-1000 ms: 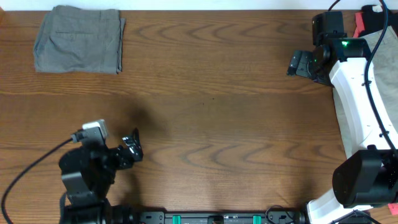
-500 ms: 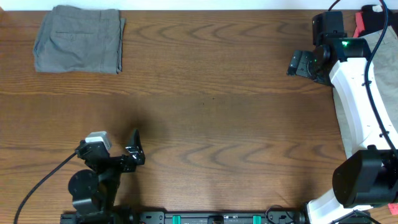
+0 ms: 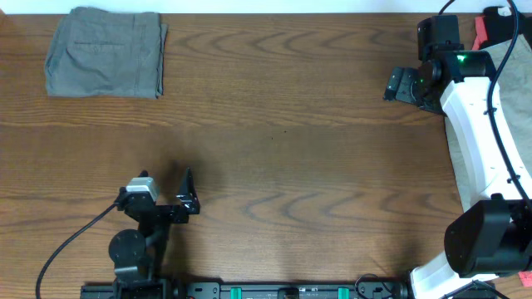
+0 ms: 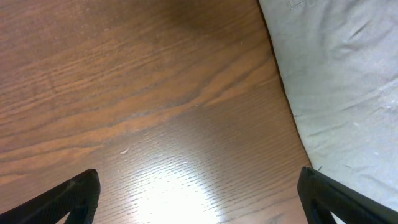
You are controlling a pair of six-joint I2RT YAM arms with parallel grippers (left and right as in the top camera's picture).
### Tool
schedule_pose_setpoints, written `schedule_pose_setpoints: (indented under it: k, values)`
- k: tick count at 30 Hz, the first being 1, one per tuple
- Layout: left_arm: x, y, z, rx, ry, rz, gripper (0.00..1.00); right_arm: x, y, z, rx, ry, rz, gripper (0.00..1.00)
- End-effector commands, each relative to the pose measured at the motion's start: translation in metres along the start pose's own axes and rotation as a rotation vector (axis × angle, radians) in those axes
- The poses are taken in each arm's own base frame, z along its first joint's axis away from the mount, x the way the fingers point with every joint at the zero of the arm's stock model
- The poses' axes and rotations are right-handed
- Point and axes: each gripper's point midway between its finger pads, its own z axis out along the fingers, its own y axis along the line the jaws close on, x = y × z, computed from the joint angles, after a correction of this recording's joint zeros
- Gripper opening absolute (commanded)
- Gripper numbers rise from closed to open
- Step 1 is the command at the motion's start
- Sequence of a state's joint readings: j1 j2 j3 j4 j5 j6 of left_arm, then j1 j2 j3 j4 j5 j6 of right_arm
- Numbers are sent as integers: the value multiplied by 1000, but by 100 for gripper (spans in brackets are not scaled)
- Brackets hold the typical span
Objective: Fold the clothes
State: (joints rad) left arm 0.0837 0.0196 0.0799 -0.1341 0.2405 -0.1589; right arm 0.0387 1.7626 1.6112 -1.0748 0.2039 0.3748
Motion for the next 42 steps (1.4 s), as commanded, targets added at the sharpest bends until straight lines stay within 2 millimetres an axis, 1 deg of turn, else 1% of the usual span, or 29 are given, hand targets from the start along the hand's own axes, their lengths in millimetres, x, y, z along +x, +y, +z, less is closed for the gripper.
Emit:
schedule_pose_setpoints:
  k: [1, 5, 13, 42]
  values:
    - [4, 3, 3, -18, -22, 16, 98, -4, 0, -5, 6, -22, 9, 99]
    - [9, 7, 7, -24, -39, 19, 98, -4, 0, -5, 6, -22, 9, 99]
    - [10, 22, 6, -112, -39, 15, 98, -4, 0, -5, 6, -22, 9, 99]
    - [10, 22, 6, -113, -37, 15, 98, -4, 1, -5, 6, -22, 7, 99]
